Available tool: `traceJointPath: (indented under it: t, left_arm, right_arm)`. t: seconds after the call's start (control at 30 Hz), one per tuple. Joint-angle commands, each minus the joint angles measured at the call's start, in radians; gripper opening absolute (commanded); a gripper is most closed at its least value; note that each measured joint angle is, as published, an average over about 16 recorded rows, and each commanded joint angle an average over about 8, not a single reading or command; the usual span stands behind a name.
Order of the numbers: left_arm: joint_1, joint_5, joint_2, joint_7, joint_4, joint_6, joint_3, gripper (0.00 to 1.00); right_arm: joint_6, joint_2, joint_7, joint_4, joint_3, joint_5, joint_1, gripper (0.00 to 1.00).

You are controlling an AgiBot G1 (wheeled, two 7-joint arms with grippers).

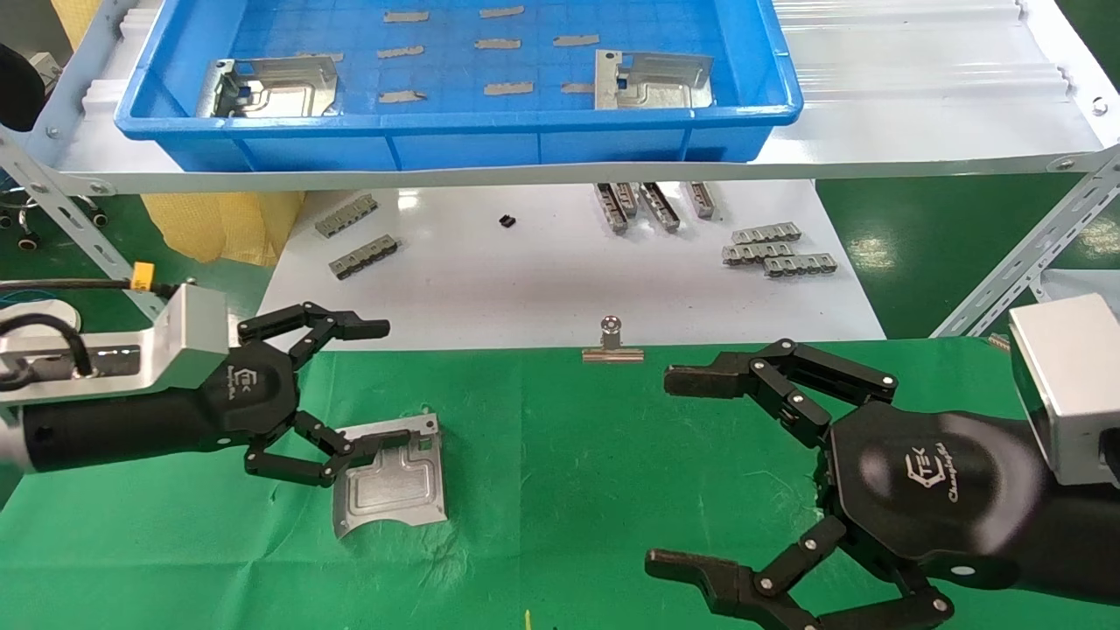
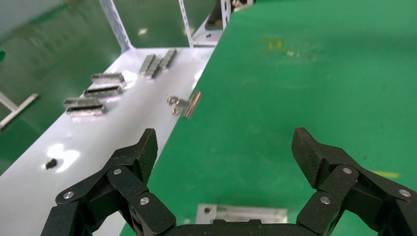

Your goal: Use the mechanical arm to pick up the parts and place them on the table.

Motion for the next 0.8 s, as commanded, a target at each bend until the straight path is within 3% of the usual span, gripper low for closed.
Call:
traceJointPath:
  t: [0.03, 0.8]
  left_arm:
    - [0.022, -0.019, -0.012, -0.028, -0.041, -0.003, -0.014, 1.0]
    - [0.272, -0.233, -0.147, -0.354, -0.511, -0.038, -0.174, 1.0]
  right_arm:
    - [0.0, 0.0, 0.0, 0.0, 0.0, 0.0, 0.0, 1.0]
    - [0.0, 0.0, 0.0, 0.0, 0.0, 0.0, 0.0, 1.0]
